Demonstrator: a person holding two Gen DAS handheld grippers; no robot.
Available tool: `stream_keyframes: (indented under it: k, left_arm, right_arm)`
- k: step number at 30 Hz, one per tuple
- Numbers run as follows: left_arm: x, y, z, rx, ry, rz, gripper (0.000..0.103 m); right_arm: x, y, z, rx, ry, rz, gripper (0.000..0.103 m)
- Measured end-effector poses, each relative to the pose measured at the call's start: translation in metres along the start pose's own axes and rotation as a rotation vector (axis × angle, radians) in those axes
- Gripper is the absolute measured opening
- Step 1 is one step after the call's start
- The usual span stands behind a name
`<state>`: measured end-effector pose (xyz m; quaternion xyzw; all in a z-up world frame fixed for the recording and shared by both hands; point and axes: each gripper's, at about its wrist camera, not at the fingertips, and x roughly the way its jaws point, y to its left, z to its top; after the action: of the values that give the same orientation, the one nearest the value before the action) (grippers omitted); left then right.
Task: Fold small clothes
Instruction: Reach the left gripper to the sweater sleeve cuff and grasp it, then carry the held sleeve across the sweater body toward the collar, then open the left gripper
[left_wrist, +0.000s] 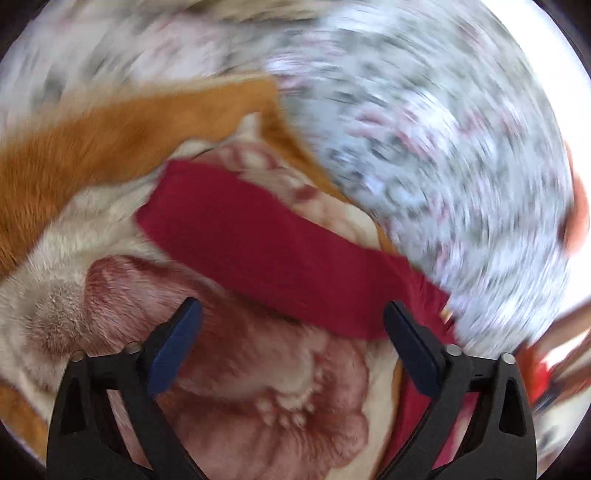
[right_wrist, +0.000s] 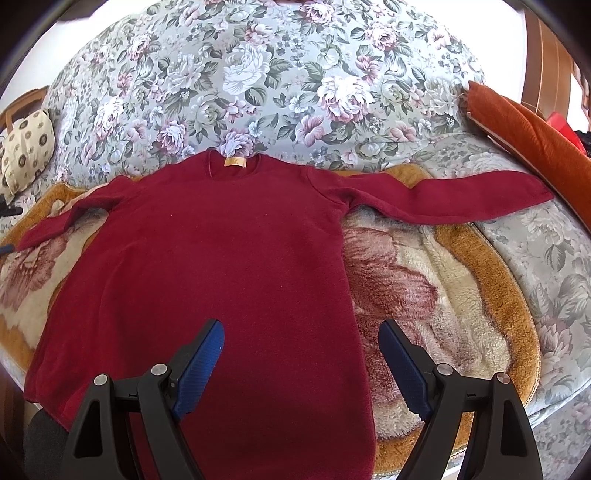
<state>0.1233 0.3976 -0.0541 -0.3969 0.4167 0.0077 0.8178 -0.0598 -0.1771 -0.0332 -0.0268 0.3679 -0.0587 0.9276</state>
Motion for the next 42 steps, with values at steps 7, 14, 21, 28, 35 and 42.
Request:
stream_keyframes:
  k: [7,14,21,28,35,42]
  left_arm:
    - [0.011,0.048,0.027,-0.184,-0.046,-0.109,0.090]
    - [0.013,0.054,0.048,-0.214,-0.147,-0.141,0.090]
    - [0.011,0.058,0.047,-0.262,-0.205,-0.120,0.049]
    - [0.005,0.045,0.037,-0.213,-0.258,0.101,0.005]
    - [-0.032,-0.005,0.054,-0.017,-0.388,0.204,0.004]
    - [-0.002,-0.113,0.041,0.226,-0.296,-0.018,0.004]
  right_arm:
    - [0.004,0.002,0.000,-0.002,0.014,0.006,0.084]
    - [0.006,0.004,0.000,-0.008,0.022,0.001,0.084]
    - [0.008,0.003,0.000,-0.014,0.030,0.003,0.084]
    - [0.008,0.004,0.000,-0.021,0.031,-0.004,0.084]
    - [0.007,0.002,-0.001,-0.010,0.027,0.007,0.084]
    - [0.006,0.003,-0.001,-0.012,0.022,0.007,0.084]
